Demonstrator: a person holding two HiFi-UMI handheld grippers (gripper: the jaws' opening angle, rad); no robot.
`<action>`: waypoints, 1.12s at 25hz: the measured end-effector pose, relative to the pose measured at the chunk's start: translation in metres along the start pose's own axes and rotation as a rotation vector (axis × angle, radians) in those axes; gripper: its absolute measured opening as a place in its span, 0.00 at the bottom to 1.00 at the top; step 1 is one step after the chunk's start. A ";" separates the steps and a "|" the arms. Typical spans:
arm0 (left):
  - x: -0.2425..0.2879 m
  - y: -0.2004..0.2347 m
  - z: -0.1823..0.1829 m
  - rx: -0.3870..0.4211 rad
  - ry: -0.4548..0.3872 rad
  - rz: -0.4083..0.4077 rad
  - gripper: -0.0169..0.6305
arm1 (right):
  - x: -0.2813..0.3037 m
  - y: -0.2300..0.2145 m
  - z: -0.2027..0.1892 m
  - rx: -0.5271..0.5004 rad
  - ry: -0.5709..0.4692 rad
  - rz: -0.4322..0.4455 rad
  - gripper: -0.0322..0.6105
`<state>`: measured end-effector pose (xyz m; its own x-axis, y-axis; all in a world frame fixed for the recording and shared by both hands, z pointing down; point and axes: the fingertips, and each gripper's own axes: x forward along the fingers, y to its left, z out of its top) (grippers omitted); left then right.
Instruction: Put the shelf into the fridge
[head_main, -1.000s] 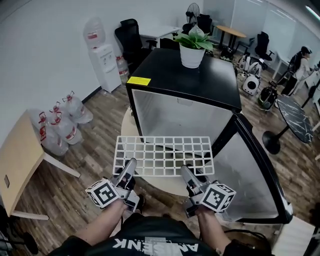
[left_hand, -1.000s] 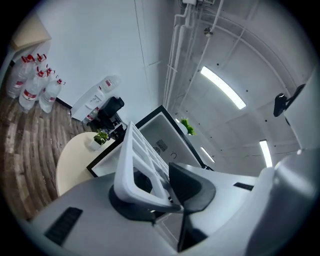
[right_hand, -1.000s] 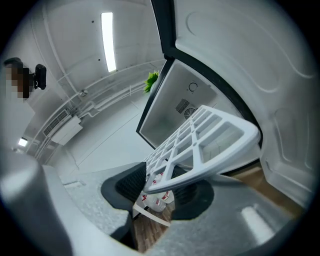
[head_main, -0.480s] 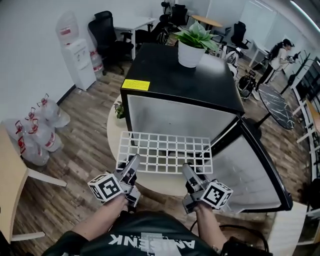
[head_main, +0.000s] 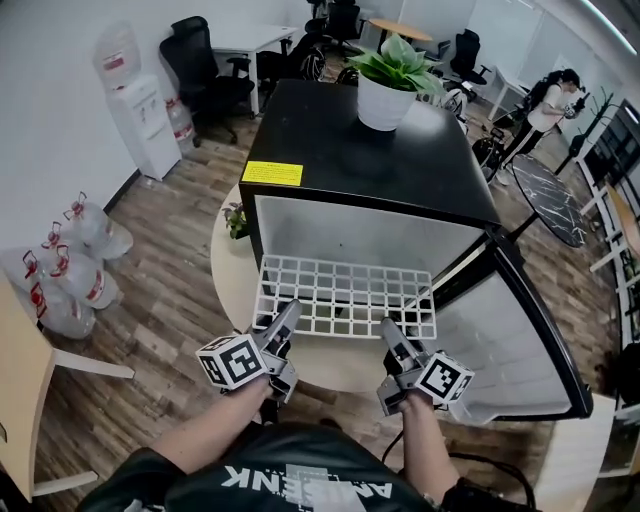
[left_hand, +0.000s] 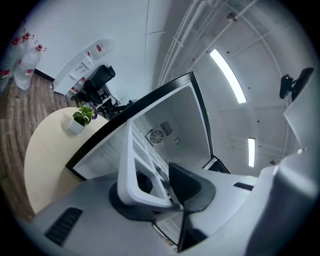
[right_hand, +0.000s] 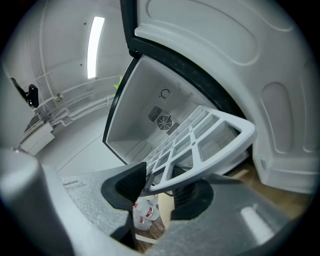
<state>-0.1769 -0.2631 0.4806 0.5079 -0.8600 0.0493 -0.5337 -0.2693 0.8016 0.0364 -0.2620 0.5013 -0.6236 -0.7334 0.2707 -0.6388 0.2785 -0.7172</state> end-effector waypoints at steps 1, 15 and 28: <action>0.002 -0.001 -0.002 -0.004 0.002 -0.005 0.18 | -0.001 -0.003 0.001 -0.001 -0.002 -0.013 0.27; 0.022 0.014 -0.012 -0.036 0.019 0.006 0.18 | 0.010 -0.022 0.004 0.016 -0.002 -0.007 0.27; 0.042 0.029 0.004 -0.058 0.016 -0.006 0.17 | 0.042 -0.013 0.019 0.061 -0.026 0.063 0.26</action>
<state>-0.1737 -0.3092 0.5039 0.5222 -0.8511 0.0535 -0.4910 -0.2488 0.8349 0.0269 -0.3075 0.5097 -0.6492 -0.7318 0.2073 -0.5697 0.2872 -0.7701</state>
